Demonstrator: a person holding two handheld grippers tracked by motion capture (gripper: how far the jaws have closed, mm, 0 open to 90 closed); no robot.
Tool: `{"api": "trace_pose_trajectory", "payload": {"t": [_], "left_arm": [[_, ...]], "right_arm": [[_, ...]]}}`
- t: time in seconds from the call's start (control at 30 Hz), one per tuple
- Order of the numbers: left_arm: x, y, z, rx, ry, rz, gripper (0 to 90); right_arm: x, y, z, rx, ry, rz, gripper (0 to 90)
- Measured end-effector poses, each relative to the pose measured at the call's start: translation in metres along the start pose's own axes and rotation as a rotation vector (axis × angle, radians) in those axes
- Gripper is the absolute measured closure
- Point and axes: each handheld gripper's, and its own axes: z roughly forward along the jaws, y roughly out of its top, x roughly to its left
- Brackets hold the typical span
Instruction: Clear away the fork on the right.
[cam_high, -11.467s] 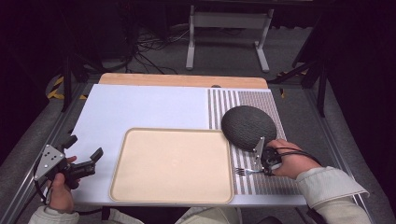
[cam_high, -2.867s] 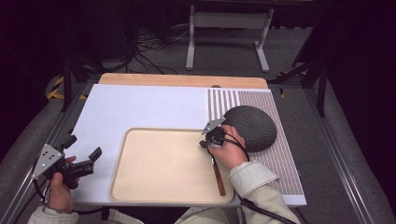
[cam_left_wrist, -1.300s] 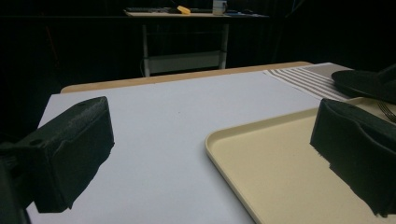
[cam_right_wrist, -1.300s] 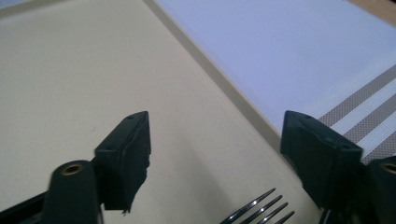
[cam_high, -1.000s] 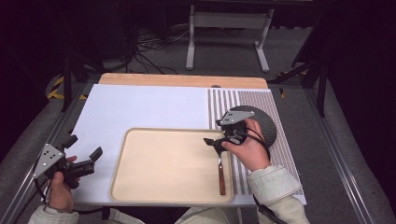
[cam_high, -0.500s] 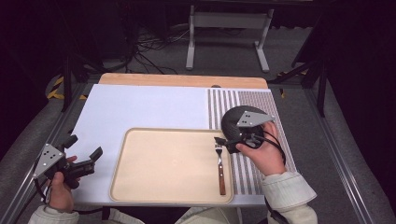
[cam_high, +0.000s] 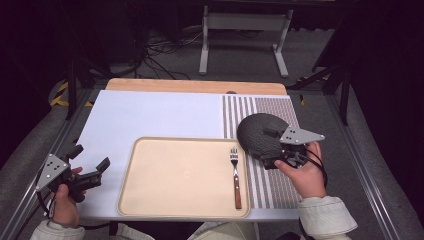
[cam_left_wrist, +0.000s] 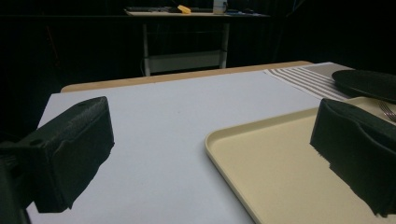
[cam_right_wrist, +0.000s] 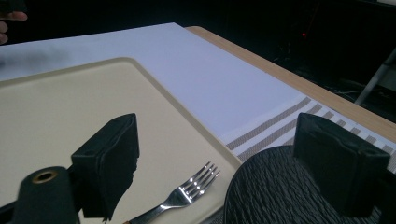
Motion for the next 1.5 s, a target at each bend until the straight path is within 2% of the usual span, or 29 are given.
{"api": "trace_pose_trajectory", "payload": {"t": [0.37,0.83,1.0,1.13,1.3,1.5], "left_arm": [[0.000,0.000,0.000,0.003,0.001,0.004,0.2],[0.000,-0.001,0.001,0.004,0.002,0.000,0.2],[0.001,-0.001,0.001,0.003,0.002,-0.001,0.2],[0.001,-0.001,0.001,0.001,0.002,-0.001,0.1],[0.001,-0.001,0.001,0.003,0.001,-0.001,0.2],[0.003,-0.002,0.001,0.005,0.001,0.003,0.1]], "right_arm": [[-0.004,-0.022,-0.020,-0.068,-0.023,0.027,14.3],[-0.013,-0.062,-0.038,-0.092,-0.069,0.108,12.9],[-0.013,-0.082,-0.041,-0.114,-0.093,0.144,12.6],[-0.011,-0.095,-0.042,-0.094,-0.109,0.170,12.4],[-0.010,-0.103,-0.042,-0.098,-0.138,0.184,11.9],[-0.009,-0.107,-0.039,-0.086,-0.147,0.189,11.8]]}}
